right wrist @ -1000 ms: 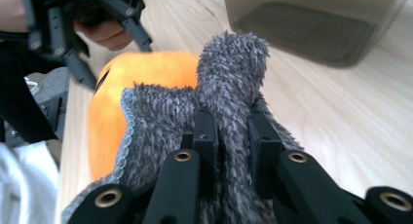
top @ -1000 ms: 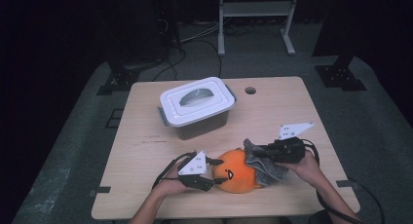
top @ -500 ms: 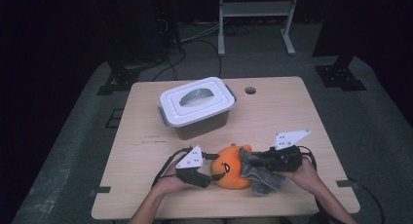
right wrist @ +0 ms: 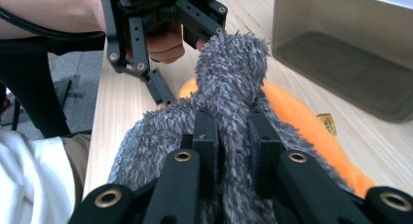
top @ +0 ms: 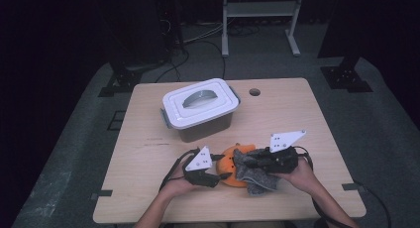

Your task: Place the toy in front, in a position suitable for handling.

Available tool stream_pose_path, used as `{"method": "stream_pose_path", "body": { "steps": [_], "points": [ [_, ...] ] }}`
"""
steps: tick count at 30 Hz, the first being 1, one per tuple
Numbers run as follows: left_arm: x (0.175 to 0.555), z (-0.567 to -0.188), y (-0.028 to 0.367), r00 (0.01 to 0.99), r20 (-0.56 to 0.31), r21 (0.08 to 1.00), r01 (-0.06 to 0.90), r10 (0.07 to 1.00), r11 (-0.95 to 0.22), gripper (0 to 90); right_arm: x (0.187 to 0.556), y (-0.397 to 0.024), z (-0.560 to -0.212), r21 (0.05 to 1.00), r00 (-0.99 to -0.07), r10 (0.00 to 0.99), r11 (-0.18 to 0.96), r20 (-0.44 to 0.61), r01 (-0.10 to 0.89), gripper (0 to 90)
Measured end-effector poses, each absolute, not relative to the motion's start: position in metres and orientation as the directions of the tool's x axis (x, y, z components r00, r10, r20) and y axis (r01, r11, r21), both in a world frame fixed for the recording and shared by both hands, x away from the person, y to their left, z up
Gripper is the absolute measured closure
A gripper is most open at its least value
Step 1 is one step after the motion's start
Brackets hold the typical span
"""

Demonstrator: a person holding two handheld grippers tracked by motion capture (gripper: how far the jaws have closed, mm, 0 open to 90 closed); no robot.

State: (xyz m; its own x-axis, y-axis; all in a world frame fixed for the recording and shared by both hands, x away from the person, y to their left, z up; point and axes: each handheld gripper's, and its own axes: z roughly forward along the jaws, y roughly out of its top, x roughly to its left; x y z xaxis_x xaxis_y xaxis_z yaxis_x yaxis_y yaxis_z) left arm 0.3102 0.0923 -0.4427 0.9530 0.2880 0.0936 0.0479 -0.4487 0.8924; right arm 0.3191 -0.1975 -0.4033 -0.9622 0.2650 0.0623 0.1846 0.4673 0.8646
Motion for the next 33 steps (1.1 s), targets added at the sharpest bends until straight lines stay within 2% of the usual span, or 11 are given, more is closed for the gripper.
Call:
{"method": "stream_pose_path", "body": {
  "steps": [8,16,19,22,24,26,27,28,30,33],
  "points": [
    [0.315,-0.441,0.092,0.952,0.047,0.913,0.082,0.303,-0.399,40.8,0.316,-0.230,-0.414,0.864,-0.938,0.336,0.442,0.089,0.240,77.1],
    [0.316,-0.440,0.094,0.956,0.022,0.922,0.095,0.294,-0.375,40.1,0.315,-0.204,-0.401,0.870,-0.958,0.285,0.462,0.040,0.174,77.1],
    [0.316,-0.441,0.095,0.956,0.032,0.924,0.084,0.293,-0.374,34.6,0.317,-0.207,-0.404,0.869,-0.957,0.286,0.461,0.048,0.182,77.1],
    [0.316,-0.441,0.093,0.952,0.041,0.924,0.080,0.304,-0.374,22.0,0.318,-0.216,-0.411,0.870,-0.950,0.305,0.447,0.072,0.209,77.1],
    [0.316,-0.444,0.091,0.956,0.021,0.924,0.094,0.293,-0.372,17.2,0.317,-0.222,-0.413,0.869,-0.945,0.317,0.441,0.083,0.224,77.1],
    [0.317,-0.448,0.087,0.958,0.024,0.912,0.096,0.287,-0.398,17.3,0.318,-0.226,-0.413,0.868,-0.942,0.325,0.439,0.087,0.232,77.1],
    [0.316,-0.449,0.086,0.961,0.029,0.911,0.088,0.276,-0.403,27.2,0.318,-0.227,-0.412,0.866,-0.941,0.326,0.443,0.088,0.234,77.1],
    [0.315,-0.449,0.085,0.958,0.055,0.907,0.069,0.280,-0.416,27.2,0.318,-0.227,-0.412,0.866,-0.941,0.326,0.443,0.088,0.234,77.1],
    [0.314,-0.446,0.084,0.956,0.066,0.909,0.060,0.286,-0.412,36.7,0.317,-0.224,-0.409,0.870,-0.944,0.318,0.437,0.088,0.229,77.2],
    [0.312,-0.441,0.082,0.952,0.075,0.914,0.053,0.297,-0.403,42.2,0.313,-0.212,-0.399,0.875,-0.956,0.288,0.446,0.059,0.188,77.2]
  ]
}}
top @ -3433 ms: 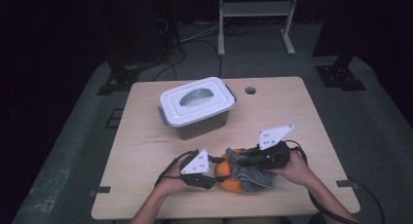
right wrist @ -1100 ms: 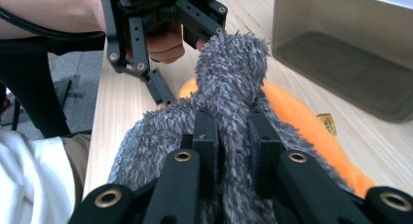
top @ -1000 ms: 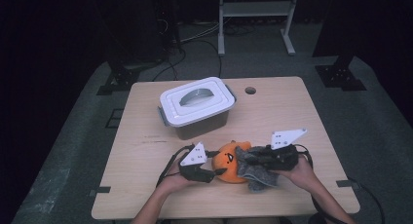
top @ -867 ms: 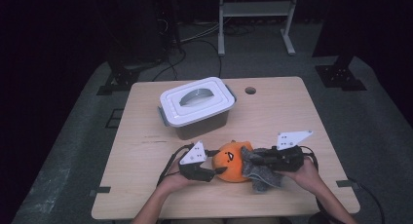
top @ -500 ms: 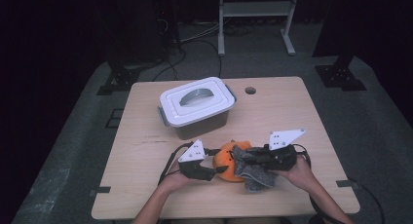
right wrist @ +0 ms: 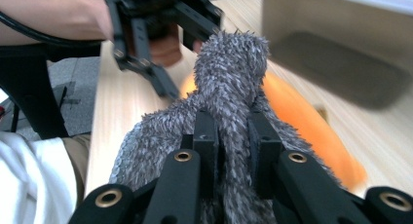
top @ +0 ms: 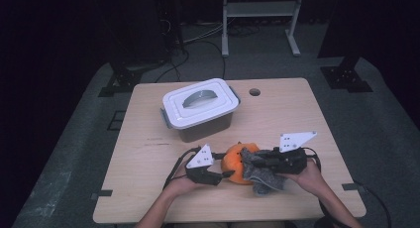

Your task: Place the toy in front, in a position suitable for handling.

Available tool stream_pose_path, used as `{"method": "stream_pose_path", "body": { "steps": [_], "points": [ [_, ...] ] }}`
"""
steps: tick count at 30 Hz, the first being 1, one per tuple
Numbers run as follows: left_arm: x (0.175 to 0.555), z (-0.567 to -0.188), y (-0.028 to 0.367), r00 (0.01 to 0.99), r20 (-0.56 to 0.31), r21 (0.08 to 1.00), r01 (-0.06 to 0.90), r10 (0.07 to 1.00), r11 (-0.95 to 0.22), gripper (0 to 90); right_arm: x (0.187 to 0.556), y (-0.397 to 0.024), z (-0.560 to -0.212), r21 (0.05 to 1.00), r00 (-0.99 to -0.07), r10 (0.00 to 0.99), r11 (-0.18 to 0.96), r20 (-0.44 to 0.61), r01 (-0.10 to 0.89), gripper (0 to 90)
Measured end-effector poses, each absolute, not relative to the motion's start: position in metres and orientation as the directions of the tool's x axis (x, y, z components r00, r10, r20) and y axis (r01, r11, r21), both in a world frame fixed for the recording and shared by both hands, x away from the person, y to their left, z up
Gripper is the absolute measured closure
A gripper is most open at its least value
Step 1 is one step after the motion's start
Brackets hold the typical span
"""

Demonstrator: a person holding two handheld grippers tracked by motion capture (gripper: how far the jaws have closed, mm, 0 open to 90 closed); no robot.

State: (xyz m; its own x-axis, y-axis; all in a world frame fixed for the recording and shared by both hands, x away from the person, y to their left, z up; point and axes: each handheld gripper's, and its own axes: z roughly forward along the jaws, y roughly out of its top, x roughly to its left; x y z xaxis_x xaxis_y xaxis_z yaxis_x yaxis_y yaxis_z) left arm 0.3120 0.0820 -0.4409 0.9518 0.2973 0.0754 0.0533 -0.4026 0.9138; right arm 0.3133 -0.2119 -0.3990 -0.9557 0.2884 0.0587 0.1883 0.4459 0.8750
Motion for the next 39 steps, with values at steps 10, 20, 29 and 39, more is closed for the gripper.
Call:
{"method": "stream_pose_path", "body": {
  "steps": [10,20,29,39],
  "points": [
    [0.317,-0.434,0.092,0.943,0.053,0.921,0.082,0.330,-0.381,43.9,0.310,-0.182,-0.388,0.856,-0.974,0.225,0.507,-0.021,0.098,77.2],
    [0.309,-0.432,0.086,0.959,0.112,0.917,0.001,0.259,-0.400,44.1,0.315,-0.187,-0.382,0.856,-0.971,0.240,0.505,-0.016,0.110,77.2],
    [0.311,-0.436,0.090,0.961,0.081,0.922,0.028,0.264,-0.385,36.9,0.338,-0.194,-0.387,0.850,-0.955,0.294,0.495,0.030,0.179,77.1],
    [0.306,-0.438,0.082,0.967,0.105,0.897,0.010,0.234,-0.442,38.2,0.323,-0.173,-0.384,0.840,-0.981,0.192,0.530,0.015,0.117,77.1]
  ]
}}
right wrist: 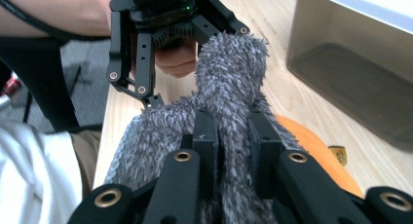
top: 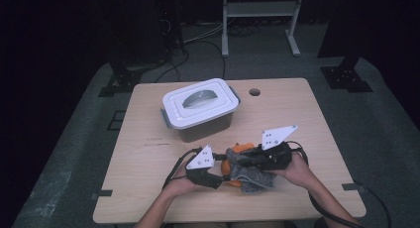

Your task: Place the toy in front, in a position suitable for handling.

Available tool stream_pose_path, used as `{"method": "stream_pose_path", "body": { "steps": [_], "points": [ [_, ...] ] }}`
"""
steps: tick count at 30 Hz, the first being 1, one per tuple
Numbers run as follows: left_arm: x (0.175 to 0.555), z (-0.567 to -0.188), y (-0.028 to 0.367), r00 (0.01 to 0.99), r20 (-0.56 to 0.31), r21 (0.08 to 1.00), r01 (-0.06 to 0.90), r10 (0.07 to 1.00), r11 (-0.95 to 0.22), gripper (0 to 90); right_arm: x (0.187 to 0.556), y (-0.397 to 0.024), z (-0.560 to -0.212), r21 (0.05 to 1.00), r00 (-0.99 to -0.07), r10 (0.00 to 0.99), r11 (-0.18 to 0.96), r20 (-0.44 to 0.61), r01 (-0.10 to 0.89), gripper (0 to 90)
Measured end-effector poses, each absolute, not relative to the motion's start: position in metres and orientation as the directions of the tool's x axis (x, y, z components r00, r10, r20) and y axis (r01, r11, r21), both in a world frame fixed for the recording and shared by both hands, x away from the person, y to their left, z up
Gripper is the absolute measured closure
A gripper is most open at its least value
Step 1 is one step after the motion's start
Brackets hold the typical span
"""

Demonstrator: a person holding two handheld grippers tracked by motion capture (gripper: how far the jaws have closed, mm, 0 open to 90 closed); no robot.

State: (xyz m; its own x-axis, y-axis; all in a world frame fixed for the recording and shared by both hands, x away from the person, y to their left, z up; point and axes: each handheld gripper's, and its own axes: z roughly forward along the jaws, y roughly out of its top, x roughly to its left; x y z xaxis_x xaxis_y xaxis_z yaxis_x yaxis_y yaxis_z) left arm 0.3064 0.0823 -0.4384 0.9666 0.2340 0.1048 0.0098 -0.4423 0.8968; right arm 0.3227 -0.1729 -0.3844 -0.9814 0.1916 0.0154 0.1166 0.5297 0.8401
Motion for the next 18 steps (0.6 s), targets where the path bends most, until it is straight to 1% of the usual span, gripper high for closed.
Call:
{"method": "stream_pose_path", "body": {
  "steps": [2,3,4,8,11,12,13,14,15,18],
  "points": [
    [0.307,-0.439,0.085,0.968,0.107,0.897,0.004,0.227,-0.442,41.0,0.326,-0.173,-0.384,0.838,-0.980,0.195,0.532,0.021,0.124,77.1],
    [0.307,-0.439,0.086,0.968,0.108,0.895,0.005,0.227,-0.446,41.6,0.332,-0.179,-0.384,0.844,-0.974,0.226,0.517,0.028,0.145,77.1],
    [0.308,-0.440,0.087,0.968,0.106,0.895,0.007,0.227,-0.446,41.6,0.332,-0.179,-0.384,0.844,-0.974,0.226,0.517,0.028,0.145,77.1],
    [0.311,-0.441,0.093,0.966,0.093,0.896,0.025,0.242,-0.444,41.1,0.343,-0.201,-0.390,0.844,-0.952,0.300,0.497,0.051,0.202,77.1],
    [0.315,-0.440,0.098,0.956,0.090,0.894,0.045,0.277,-0.446,40.6,0.346,-0.211,-0.397,0.836,-0.940,0.336,0.497,0.061,0.232,77.0],
    [0.316,-0.440,0.100,0.950,0.089,0.895,0.056,0.298,-0.443,39.4,0.345,-0.212,-0.399,0.835,-0.939,0.337,0.495,0.068,0.238,76.9],
    [0.318,-0.440,0.103,0.947,0.064,0.899,0.082,0.314,-0.430,34.0,0.342,-0.211,-0.402,0.837,-0.939,0.335,0.490,0.074,0.241,76.9],
    [0.318,-0.440,0.103,0.947,0.064,0.899,0.082,0.314,-0.430,31.9,0.342,-0.211,-0.402,0.837,-0.939,0.335,0.490,0.074,0.241,76.9],
    [0.318,-0.439,0.105,0.949,0.047,0.903,0.092,0.310,-0.421,31.9,0.340,-0.209,-0.402,0.840,-0.940,0.332,0.486,0.079,0.242,76.9],
    [0.315,-0.436,0.104,0.957,0.015,0.917,0.101,0.288,-0.386,26.7,0.335,-0.199,-0.405,0.846,-0.947,0.309,0.480,0.086,0.233,76.7]
  ]
}}
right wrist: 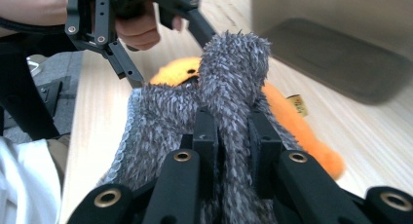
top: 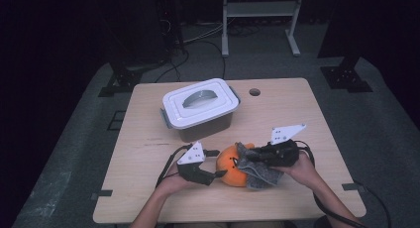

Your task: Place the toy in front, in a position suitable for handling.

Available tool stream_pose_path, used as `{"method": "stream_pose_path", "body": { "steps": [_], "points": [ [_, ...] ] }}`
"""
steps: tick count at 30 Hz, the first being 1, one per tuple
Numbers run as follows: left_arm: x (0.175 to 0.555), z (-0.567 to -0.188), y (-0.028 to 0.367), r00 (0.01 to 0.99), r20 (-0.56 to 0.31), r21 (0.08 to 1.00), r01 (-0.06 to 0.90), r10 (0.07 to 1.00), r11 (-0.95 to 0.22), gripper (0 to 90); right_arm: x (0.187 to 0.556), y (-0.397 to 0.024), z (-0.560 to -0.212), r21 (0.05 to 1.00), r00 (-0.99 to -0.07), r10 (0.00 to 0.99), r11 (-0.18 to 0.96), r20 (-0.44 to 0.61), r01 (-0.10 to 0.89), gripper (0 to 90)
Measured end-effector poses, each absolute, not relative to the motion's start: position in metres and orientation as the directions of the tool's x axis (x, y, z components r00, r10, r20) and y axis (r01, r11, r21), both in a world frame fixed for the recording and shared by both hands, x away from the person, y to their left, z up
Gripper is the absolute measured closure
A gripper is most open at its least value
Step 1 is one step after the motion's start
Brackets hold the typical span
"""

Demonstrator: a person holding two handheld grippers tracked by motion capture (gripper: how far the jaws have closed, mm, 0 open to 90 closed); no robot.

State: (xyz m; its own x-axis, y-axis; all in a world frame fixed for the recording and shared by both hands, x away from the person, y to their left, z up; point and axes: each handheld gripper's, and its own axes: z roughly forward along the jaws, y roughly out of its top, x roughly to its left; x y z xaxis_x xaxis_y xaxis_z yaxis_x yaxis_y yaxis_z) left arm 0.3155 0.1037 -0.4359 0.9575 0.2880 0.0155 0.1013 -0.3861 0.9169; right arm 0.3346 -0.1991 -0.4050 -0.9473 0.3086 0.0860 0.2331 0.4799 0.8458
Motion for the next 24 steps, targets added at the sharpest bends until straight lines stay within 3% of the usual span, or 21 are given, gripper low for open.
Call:
{"method": "stream_pose_path", "body": {
  "steps": [4,7,18,24],
  "points": [
    [0.311,-0.437,0.095,0.964,0.017,0.913,0.093,0.264,-0.398,26.1,0.324,-0.182,-0.405,0.856,-0.958,0.272,0.471,0.087,0.211,76.6],
    [0.310,-0.440,0.094,0.967,0.045,0.901,0.070,0.251,-0.429,30.8,0.316,-0.175,-0.404,0.849,-0.966,0.250,0.496,0.062,0.183,76.7],
    [0.313,-0.441,0.095,0.967,0.061,0.901,0.054,0.249,-0.431,37.6,0.313,-0.223,-0.415,0.841,-0.942,0.317,0.474,0.114,0.261,77.0],
    [0.309,-0.439,0.091,0.974,0.084,0.901,0.017,0.212,-0.433,38.2,0.330,-0.221,-0.406,0.854,-0.932,0.348,0.449,0.104,0.263,76.8]
  ]
}}
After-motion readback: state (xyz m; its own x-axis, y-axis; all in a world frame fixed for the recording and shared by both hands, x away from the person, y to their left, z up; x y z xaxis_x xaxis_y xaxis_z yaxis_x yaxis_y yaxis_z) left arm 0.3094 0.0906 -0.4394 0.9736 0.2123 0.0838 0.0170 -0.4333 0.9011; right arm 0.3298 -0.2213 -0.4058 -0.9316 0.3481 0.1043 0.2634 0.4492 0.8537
